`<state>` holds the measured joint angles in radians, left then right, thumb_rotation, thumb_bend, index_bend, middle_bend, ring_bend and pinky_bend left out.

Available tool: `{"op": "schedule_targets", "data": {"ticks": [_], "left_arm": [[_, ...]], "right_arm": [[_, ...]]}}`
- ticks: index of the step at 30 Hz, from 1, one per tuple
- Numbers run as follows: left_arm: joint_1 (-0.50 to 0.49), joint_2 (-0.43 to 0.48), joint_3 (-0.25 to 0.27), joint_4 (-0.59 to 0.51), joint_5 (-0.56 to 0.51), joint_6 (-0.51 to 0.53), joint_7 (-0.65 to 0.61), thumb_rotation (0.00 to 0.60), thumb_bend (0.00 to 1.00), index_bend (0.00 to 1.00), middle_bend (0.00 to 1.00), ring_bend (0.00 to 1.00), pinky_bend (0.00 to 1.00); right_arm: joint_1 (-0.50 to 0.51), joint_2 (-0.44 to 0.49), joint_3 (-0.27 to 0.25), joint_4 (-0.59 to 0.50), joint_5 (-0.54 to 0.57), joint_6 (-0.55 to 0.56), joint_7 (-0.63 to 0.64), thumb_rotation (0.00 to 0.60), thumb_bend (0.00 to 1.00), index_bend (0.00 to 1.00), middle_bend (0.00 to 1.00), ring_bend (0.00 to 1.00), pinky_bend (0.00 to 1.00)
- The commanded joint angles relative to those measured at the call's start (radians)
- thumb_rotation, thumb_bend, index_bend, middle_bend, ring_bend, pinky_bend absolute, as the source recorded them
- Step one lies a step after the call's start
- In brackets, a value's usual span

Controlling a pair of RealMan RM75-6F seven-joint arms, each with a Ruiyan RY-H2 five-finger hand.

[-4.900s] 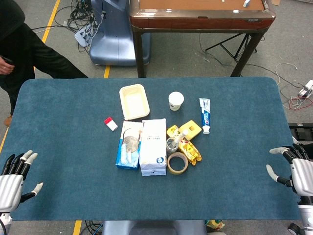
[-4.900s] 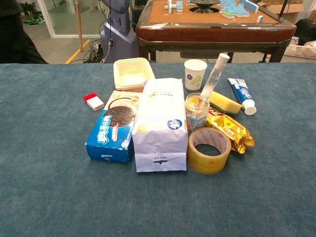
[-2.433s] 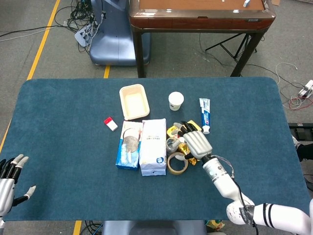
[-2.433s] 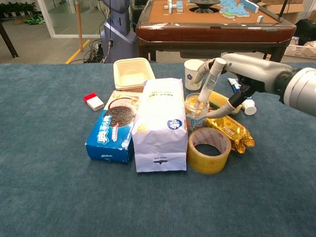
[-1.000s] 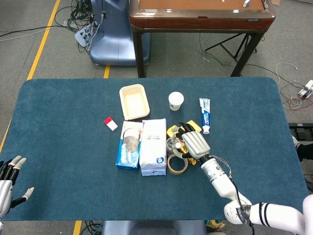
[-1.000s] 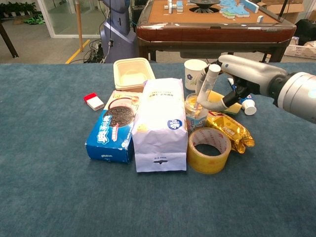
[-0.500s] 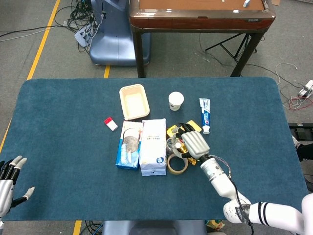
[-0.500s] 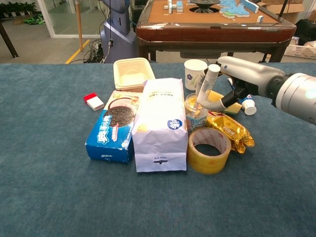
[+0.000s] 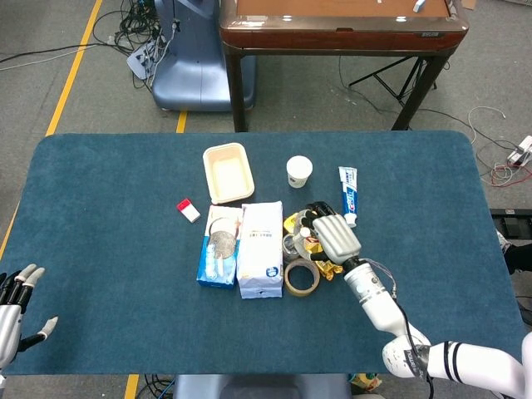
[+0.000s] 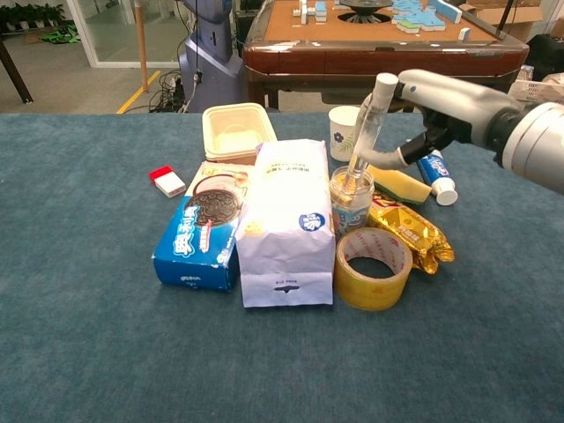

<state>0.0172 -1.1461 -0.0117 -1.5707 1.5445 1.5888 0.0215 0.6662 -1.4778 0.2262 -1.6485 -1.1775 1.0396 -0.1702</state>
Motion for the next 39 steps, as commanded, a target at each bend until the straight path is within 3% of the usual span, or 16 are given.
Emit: {"op": "schedule_targets", "data": {"ticks": [1,12,17,26,36,39], "left_arm": [[0.000,0.001,0.000,0.000,0.000,0.001,-0.001,0.600,0.25,0.11,0.07,0.08,0.00],[-0.014,0.003,-0.002,-0.015,0.013,-0.011,0.016,0.600,0.25,0.11,0.07,0.08,0.00],[-0.022,0.003,-0.002,-0.028,0.021,-0.016,0.031,0.600,0.25,0.11,0.07,0.08,0.00],[-0.024,0.009,0.002,-0.049,0.027,-0.016,0.051,0.600,0.25,0.11,0.07,0.08,0.00],[-0.023,0.012,0.008,-0.058,0.030,-0.017,0.054,0.600,0.25,0.11,0.07,0.08,0.00],[-0.023,0.012,0.008,-0.060,0.032,-0.017,0.057,0.600,0.25,0.11,0.07,0.08,0.00]], "right_arm": [[-0.019,0.045,0.018,-0.047,-0.028,0.025,0.057,0.600,0.54,0.59,0.35,0.19,0.10],[-0.121,0.268,0.069,-0.232,-0.034,0.092,0.250,0.600,0.54,0.64,0.40,0.26,0.17],[-0.157,0.324,0.075,-0.257,-0.019,0.089,0.350,0.600,0.54,0.64,0.42,0.29,0.18],[-0.181,0.325,0.064,-0.216,-0.015,0.057,0.487,0.600,0.54,0.65,0.45,0.33,0.21],[-0.190,0.298,0.059,-0.137,-0.007,-0.019,0.683,0.600,0.55,0.67,0.51,0.40,0.32],[-0.191,0.300,0.057,-0.110,-0.012,-0.024,0.684,0.600,0.55,0.67,0.51,0.41,0.35]]}}
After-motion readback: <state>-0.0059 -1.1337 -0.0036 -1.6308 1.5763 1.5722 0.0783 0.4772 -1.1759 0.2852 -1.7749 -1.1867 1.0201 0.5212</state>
